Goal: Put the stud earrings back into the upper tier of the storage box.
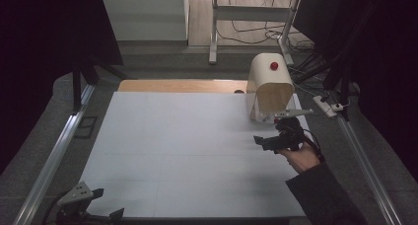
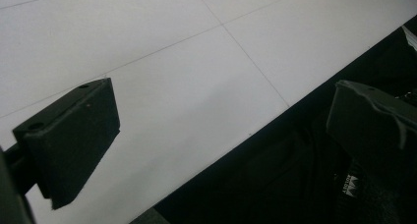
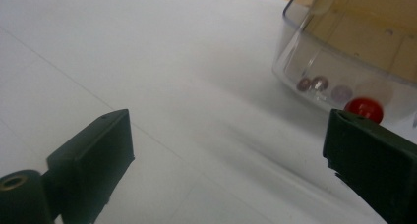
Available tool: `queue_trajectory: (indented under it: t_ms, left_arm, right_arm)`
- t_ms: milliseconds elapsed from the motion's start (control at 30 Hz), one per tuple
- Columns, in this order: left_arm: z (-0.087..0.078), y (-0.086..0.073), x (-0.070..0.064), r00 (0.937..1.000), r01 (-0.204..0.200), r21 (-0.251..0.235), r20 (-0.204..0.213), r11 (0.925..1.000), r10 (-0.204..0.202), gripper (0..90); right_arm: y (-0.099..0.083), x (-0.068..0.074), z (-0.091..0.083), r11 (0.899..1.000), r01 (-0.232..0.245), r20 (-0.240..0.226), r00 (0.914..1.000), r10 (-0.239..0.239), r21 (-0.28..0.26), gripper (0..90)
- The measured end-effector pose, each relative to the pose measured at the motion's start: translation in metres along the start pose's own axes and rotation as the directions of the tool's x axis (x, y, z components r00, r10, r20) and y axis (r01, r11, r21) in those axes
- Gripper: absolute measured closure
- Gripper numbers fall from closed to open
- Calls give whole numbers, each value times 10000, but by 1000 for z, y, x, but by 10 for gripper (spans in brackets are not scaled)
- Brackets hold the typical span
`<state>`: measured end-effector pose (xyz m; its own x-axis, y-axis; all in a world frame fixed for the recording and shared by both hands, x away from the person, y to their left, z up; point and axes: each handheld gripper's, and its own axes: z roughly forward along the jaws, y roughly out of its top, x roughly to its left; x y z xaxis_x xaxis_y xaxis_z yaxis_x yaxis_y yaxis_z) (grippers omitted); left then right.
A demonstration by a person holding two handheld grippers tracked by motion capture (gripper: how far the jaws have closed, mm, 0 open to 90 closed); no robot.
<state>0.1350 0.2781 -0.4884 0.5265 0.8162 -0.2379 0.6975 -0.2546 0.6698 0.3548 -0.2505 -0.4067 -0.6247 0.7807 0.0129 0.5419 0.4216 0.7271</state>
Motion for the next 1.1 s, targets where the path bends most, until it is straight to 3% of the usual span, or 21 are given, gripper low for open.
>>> queue_trajectory:
  t_ms: [100, 367, 667, 833, 1100]
  left_arm:
    - [0, 0, 0, 10000, 32, -11, 10, 10000, -32, 0]
    - [-1, 0, 1, 10000, 89, -63, 38, 9999, -89, 0]
    - [1, 1, 2, 9999, 53, -36, 119, 10000, -53, 0]
    - [1, 1, 2, 9999, 62, -25, 147, 10000, -62, 0]
    - [1, 1, 2, 9998, 108, -18, 162, 9999, -108, 0]
  right_arm:
    - [-9, 4, 0, 9997, 232, 25, 9997, -232, 95, 20]
    - [-31, 12, -4, 9999, 110, -339, 9994, -106, 103, 0]
    - [-55, 29, -16, 9995, 310, -161, 9994, -308, 115, 0]
    - [-72, 34, -23, 10000, -74, -44, 10000, 75, 28, 0]
    - [-98, 39, -36, 9971, -742, -245, 9970, 738, -180, 0]
